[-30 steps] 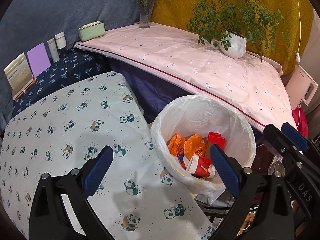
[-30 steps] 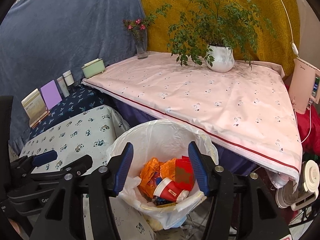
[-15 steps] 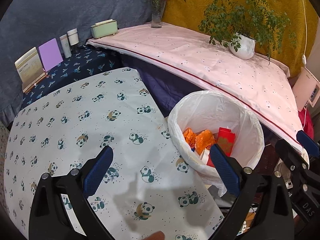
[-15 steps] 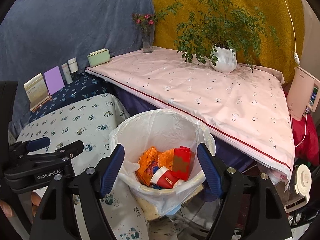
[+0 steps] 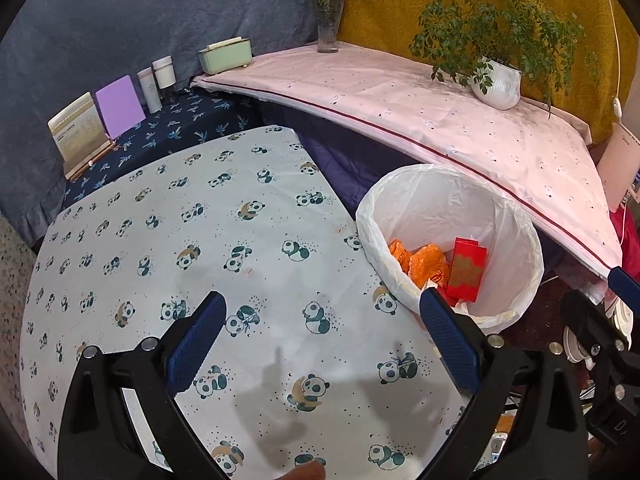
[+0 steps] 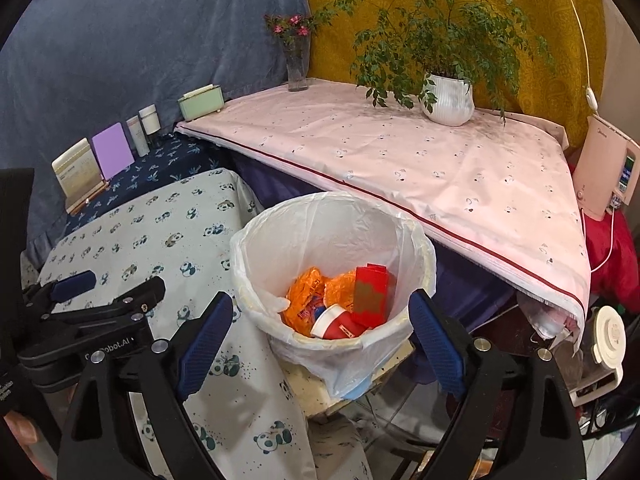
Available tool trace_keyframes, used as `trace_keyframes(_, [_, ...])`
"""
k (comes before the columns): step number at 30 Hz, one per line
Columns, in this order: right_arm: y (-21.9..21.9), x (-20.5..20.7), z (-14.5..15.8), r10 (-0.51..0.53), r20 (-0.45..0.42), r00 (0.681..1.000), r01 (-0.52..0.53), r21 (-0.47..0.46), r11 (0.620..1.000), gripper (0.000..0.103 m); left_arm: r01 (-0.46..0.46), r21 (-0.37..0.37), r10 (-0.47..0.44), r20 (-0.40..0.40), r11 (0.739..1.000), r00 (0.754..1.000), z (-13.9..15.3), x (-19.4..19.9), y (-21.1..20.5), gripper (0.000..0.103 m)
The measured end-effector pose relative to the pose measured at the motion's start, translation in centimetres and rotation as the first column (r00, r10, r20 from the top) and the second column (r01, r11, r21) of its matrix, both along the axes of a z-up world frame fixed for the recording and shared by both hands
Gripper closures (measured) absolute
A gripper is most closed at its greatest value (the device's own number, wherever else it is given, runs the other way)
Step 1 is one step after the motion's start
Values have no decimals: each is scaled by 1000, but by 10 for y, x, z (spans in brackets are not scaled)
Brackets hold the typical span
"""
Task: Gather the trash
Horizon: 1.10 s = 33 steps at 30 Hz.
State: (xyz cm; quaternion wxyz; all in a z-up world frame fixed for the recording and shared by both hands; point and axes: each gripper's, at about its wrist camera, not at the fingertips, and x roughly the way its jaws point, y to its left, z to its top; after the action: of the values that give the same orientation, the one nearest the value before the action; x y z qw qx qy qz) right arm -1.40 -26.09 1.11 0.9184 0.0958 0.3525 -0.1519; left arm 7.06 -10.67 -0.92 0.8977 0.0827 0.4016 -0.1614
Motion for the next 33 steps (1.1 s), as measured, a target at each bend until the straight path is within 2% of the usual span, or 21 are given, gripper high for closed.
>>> trace_keyframes(3, [1, -2, -5, -5, -15, 1000, 5, -14, 1000, 15, -4, -2, 4, -12, 1000, 1000, -4, 0, 2, 10])
trace_keyframes(5, [-1, -2, -8, -2, -23, 1000, 2, -15, 1000, 6, -3, 6, 3, -12, 1000, 1000, -5, -1, 1, 10])
trace_keyframes(33, [4, -2, -20, 8, -61, 998, -11, -41, 999, 7, 7, 32, -6, -35, 999, 999, -16, -2, -2, 10])
